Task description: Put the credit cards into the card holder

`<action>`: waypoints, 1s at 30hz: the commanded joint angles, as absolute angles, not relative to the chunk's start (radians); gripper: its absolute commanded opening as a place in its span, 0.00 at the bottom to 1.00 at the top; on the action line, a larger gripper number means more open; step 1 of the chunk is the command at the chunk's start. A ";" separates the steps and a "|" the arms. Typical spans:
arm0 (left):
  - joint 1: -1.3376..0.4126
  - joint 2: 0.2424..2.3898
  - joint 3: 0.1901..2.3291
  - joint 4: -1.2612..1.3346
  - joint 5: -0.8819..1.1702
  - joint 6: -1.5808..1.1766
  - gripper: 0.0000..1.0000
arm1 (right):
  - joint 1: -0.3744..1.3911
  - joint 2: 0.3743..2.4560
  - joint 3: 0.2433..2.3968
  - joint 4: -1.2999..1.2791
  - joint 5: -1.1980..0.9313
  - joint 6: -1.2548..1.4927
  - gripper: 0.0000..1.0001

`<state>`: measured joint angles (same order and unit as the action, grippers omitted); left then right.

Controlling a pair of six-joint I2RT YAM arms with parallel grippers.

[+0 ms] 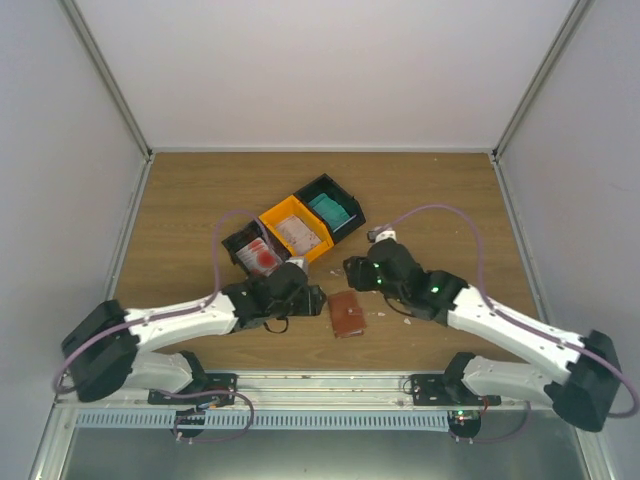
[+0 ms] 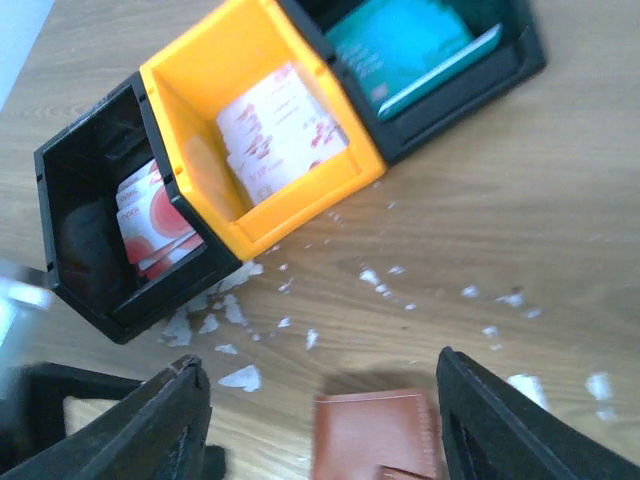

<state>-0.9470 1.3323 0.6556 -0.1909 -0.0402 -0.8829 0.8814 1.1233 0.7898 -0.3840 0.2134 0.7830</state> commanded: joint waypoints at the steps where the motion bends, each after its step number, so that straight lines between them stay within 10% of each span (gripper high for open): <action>1: -0.940 1.145 0.665 -0.293 -0.208 -0.847 0.77 | 0.874 0.969 0.845 -0.611 0.392 0.732 0.71; 6: -0.940 0.905 0.703 -0.405 -0.322 -0.778 0.99 | 0.874 0.809 0.910 -0.731 0.531 0.689 0.99; 30: -0.940 0.366 1.123 -0.820 -0.632 -0.483 0.99 | 0.875 0.573 1.212 -1.013 0.768 0.648 1.00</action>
